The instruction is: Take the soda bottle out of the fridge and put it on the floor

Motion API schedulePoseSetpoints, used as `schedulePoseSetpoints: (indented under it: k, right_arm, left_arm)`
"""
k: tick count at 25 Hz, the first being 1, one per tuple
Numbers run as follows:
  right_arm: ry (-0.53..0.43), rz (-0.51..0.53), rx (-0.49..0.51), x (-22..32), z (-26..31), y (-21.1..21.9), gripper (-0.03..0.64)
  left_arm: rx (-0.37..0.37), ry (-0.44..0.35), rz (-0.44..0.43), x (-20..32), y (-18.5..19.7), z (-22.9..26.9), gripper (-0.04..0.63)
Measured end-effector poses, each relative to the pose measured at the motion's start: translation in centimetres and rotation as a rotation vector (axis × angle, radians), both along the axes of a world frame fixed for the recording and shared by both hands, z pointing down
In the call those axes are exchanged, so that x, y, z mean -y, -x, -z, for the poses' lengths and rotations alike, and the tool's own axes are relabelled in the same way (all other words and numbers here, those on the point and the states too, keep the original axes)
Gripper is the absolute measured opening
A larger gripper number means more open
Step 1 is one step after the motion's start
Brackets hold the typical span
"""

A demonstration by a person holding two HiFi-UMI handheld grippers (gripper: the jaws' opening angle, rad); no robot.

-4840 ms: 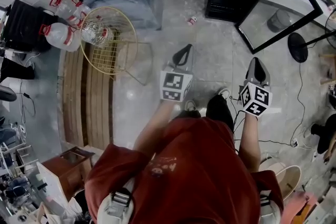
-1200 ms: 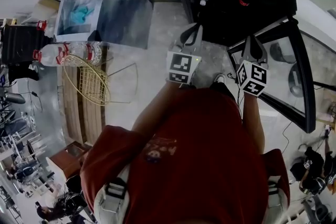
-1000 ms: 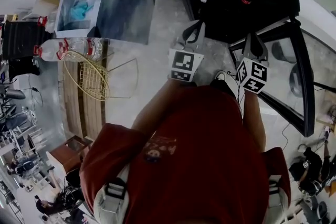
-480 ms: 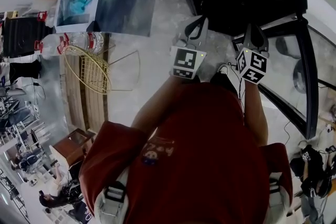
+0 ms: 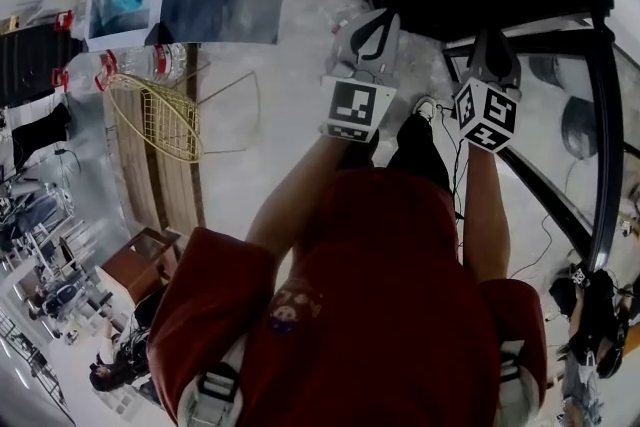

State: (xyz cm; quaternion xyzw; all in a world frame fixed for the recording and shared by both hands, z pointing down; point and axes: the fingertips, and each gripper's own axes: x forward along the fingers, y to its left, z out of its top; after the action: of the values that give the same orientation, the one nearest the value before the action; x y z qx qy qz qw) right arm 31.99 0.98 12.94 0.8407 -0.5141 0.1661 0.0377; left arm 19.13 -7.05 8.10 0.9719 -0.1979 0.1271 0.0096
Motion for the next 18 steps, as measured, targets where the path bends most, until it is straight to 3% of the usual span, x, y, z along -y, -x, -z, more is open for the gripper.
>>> schedulePoseSetpoints:
  k: [10,18]
  right_arm:
    - [-0.021,-0.04,-0.023,2.2,-3.8,-1.4,0.017]
    - [-0.007,-0.063,-0.018,4.5,-7.8,-3.6,0.122]
  left_arm:
    - [-0.019,-0.011,-0.004,0.8,-1.2,-4.0,0.0]
    - [0.0,0.002,-0.02,2.2,-2.1,-8.2,0.0]
